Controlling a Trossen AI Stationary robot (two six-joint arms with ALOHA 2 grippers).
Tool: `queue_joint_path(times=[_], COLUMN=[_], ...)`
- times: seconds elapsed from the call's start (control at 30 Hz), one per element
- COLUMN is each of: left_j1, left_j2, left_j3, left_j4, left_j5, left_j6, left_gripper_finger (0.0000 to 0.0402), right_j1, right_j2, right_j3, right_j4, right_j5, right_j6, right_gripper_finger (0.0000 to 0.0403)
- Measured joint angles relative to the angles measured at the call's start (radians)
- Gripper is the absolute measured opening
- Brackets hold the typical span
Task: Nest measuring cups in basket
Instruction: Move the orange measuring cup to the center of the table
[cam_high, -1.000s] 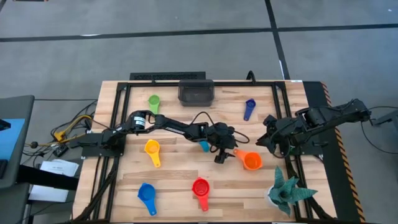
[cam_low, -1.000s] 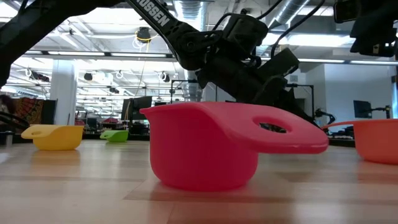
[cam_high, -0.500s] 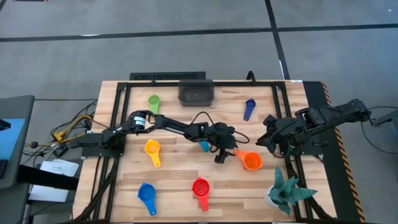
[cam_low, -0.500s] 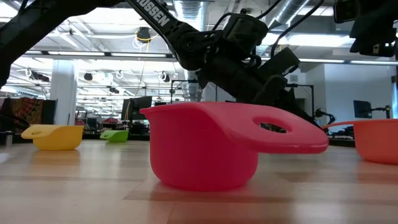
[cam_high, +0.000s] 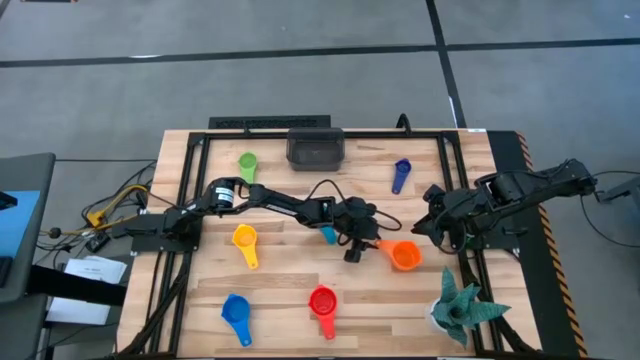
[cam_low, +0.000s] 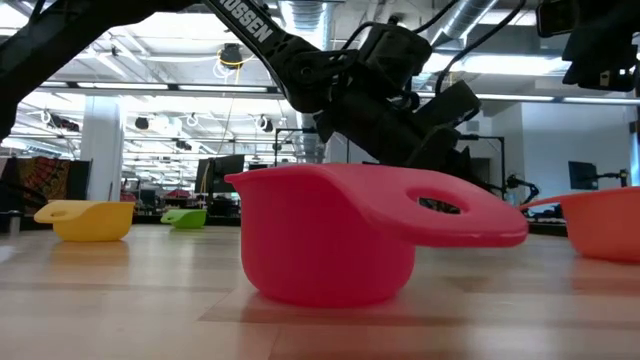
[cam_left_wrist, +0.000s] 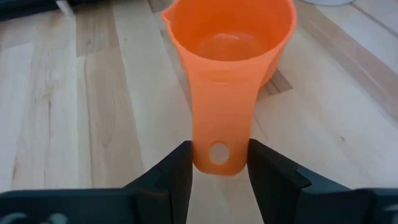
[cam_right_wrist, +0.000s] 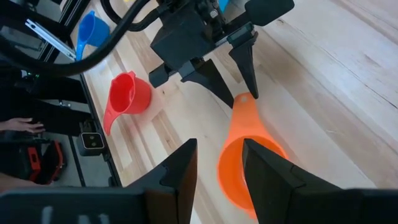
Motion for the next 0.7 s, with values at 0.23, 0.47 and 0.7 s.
queue_joint_path(times=[0.23,0.47,0.7], left_j1=[-0.002,-0.008,-0.015], left_j2=[0.000,-0.062,-0.103], left_j3=[0.000,0.000,0.000], left_j4=[-0.046,-0.140,-0.285], left_j5=[0.001,-0.021,-0.027], left_j6=[-0.044,-0.037,-0.038], left_gripper_finger=[0.0132,0.0132,0.0132], right_j1=[0.000,0.000,0.000], right_j2=[0.000,0.000,0.000], right_j3=[0.000,0.000,0.000], right_j4=[0.000,0.001,0.010], right_j5=[-0.001,-0.001,0.002], right_j6=[-0.003,-0.015,-0.035], right_gripper_finger=[0.0155,0.0151,0.0155])
